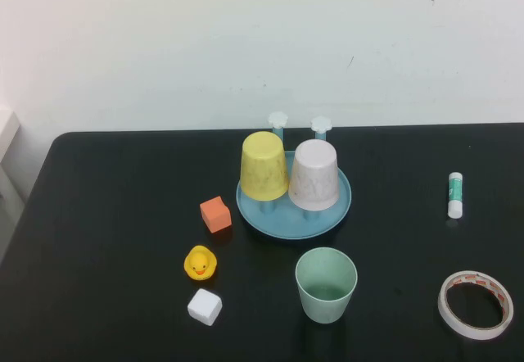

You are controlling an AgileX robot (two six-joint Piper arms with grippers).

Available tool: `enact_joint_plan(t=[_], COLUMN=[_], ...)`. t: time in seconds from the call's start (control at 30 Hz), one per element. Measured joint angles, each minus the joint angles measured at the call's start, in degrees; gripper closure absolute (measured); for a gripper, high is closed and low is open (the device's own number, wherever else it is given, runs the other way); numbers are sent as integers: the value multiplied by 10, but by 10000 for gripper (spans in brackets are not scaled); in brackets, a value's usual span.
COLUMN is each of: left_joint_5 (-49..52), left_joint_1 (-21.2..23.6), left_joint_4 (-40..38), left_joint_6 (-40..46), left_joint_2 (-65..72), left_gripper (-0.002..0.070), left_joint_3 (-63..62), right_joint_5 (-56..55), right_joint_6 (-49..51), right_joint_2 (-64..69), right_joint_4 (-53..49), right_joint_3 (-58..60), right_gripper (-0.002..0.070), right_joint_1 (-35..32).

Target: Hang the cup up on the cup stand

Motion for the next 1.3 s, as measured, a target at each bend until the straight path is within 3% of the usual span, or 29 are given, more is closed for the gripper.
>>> enact_joint_plan(t=[1.3], left_joint_5=[-19], left_joint_1=[0], left_joint_4=[1], left_joint_6=[0], left_joint_2=[0], left_gripper=[676], left_joint_3=[2], right_joint_5=[-1], right_joint_6=[1], right_joint_2=[0], right_joint_4=[0], right_joint_3=[0], right_gripper=[676], right_joint_1=[0])
